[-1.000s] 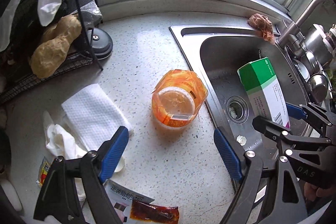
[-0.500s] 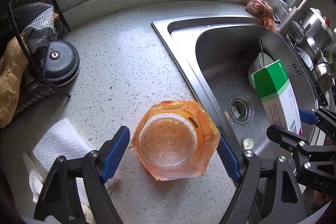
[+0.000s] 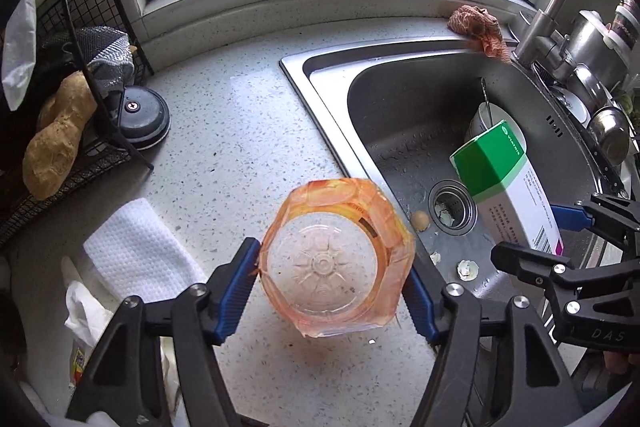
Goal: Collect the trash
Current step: 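Carry the capsule box and orange cup down over the red bucket with both grippers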
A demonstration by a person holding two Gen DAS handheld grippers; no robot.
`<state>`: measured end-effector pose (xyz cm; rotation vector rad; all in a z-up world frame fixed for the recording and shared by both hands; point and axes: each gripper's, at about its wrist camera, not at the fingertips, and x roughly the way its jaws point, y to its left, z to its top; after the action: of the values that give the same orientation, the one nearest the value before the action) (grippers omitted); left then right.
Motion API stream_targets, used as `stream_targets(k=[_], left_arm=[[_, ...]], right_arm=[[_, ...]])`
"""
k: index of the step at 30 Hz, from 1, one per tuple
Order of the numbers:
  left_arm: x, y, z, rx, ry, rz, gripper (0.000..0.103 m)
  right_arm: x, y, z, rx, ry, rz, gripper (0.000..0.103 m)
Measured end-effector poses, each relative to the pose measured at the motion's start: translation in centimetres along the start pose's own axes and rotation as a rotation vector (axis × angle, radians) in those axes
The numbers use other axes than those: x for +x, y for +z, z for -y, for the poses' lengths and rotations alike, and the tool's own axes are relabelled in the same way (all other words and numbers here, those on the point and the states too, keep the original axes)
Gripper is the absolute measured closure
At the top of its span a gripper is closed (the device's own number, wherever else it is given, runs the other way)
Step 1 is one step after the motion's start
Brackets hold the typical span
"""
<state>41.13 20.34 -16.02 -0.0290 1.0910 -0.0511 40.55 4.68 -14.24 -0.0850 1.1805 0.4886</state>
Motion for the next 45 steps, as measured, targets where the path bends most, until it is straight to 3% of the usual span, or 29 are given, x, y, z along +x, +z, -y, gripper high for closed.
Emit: stream_targets(k=[9,20,36,39,45], left_arm=[[-5.3,-4.4,5.0,-0.05,0.018,0.046,0.038],[-8.2,-11.7,16.2,-0.117,0.036,0.02,0.038],[-6.4,-17.8,36.6,0.035,-0.023,-0.05,0.037],[-5.4,-18.4,39.4,0.064,-0.072,-0.077,0.037],[-2.4,-20.2,44.0,0.167,-0.091,-0.141,0.037]], right_arm=[[-4.9,-4.2,0.9,-0.064,0.045,0.054,0.046],[-10.6,-13.4,6.0,-0.089,0.092,0.065,0.046],[-16.5,-26.2,19.5,0.085,0.026,0.054,0.046],[-16.8,-28.1,21.8,0.131,0.0,0.046,0.046],[-16.0,-32.5,25.6,0.247,-0.038,-0.01,0.046]])
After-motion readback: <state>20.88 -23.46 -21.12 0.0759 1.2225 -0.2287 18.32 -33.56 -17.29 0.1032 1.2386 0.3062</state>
